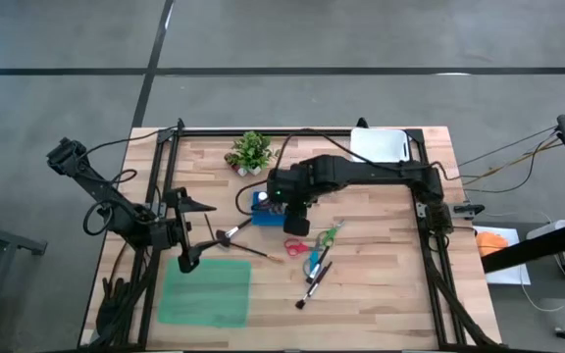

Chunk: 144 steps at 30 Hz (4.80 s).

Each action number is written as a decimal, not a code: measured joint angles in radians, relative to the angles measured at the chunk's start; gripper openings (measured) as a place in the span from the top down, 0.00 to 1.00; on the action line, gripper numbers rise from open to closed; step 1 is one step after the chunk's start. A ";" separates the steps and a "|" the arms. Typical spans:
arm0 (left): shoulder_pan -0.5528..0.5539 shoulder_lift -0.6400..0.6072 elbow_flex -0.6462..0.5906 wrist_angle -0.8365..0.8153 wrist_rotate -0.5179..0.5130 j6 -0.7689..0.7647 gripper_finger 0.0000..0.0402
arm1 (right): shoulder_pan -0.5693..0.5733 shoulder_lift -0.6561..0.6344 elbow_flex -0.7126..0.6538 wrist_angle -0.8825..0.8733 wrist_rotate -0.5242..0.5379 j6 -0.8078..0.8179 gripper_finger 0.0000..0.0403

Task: Pick & Place Paint Supplies
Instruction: Put the grey paint into the blue bin, then put the red paint into the blue bin

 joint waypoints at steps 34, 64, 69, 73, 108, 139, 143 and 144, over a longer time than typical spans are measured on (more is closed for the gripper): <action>0.000 0.000 -0.001 -0.024 0.009 -0.023 0.12 | -0.045 0.241 0.189 -0.250 -0.044 -0.141 0.72; 0.001 0.000 -0.001 -0.032 0.009 -0.026 0.12 | -0.066 0.272 0.181 -0.239 -0.043 -0.174 0.72; 0.000 0.000 -0.001 -0.032 0.009 -0.027 0.12 | -0.067 0.272 0.156 -0.240 -0.044 -0.182 0.72; 0.000 0.000 -0.001 -0.032 0.009 -0.027 0.12 | -0.068 0.272 0.141 -0.239 -0.045 -0.188 0.72; 0.000 0.000 -0.001 -0.049 0.009 -0.036 0.12 | -0.070 0.272 0.157 -0.212 -0.044 -0.193 0.55; 0.047 -0.001 0.001 -0.469 -0.466 -0.349 0.12 | 0.149 0.133 0.272 -0.271 0.019 -0.044 0.55; 0.173 -0.002 0.001 -0.595 -0.402 -0.482 0.12 | 0.229 0.116 0.271 -0.277 0.096 -0.006 0.55; 0.224 -0.003 0.002 -0.615 -0.370 -0.512 0.12 | 0.249 0.113 0.271 -0.277 0.109 0.002 0.55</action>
